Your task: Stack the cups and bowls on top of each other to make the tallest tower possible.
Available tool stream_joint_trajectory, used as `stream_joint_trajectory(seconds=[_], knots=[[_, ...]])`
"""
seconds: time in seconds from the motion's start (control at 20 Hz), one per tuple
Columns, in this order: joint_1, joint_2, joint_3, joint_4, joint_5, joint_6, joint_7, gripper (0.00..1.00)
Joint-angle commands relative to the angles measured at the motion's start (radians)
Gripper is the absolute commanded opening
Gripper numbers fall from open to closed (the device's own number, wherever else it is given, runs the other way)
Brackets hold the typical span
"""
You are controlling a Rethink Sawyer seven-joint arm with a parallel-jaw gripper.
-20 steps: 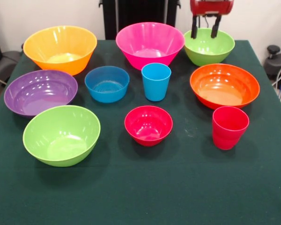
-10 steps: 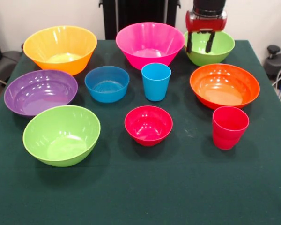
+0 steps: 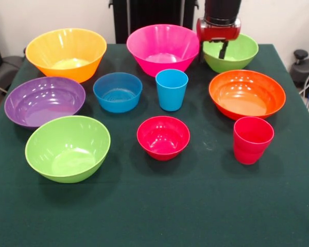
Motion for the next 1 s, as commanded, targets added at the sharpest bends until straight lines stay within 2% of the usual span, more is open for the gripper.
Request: stream_joint_trajectory(seconds=[0.05, 0.35, 0.65, 1.0], knots=[[-0.051, 0.019, 0.036, -0.102, -0.074, 0.024, 0.049, 1.00], [-0.068, 0.010, 0.049, -0.134, -0.085, 0.066, 0.045, 1.00], [-0.087, 0.033, 0.057, -0.173, -0.106, 0.077, 0.032, 1.00], [-0.109, -0.006, 0.102, -0.133, -0.096, 0.115, 0.055, 1.00]])
